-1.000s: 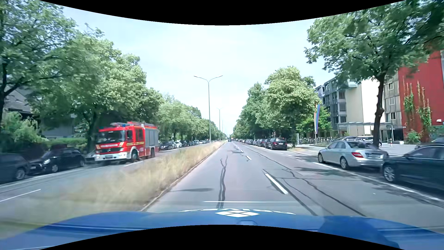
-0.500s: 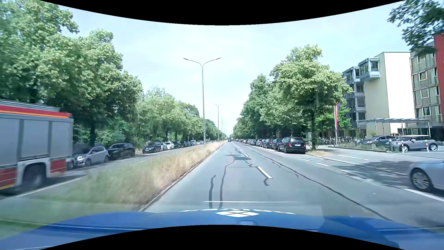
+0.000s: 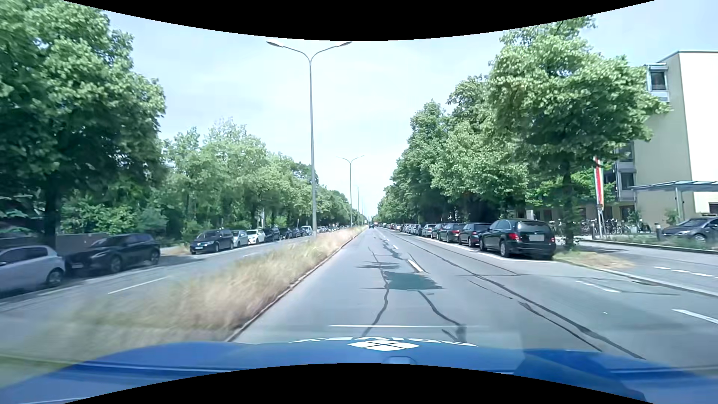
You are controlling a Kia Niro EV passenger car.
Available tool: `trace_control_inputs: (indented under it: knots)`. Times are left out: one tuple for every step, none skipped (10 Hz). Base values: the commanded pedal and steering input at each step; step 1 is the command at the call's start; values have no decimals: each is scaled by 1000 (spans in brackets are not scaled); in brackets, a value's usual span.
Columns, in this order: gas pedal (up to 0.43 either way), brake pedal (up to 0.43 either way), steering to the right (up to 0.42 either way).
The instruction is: Follow the waypoints while adhering to traffic rules and regulations
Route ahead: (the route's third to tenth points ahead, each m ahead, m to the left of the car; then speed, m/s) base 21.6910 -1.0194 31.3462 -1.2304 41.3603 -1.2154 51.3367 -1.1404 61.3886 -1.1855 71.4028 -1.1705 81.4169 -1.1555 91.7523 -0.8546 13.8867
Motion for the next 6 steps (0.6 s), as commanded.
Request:
trace_control_inputs:
  knots:
    - [189, 0, -6]
    - [189, 0, -7]
    - [189, 0, -7]
    - [189, 0, -7]
    - [189, 0, -7]
    - [189, 0, -7]
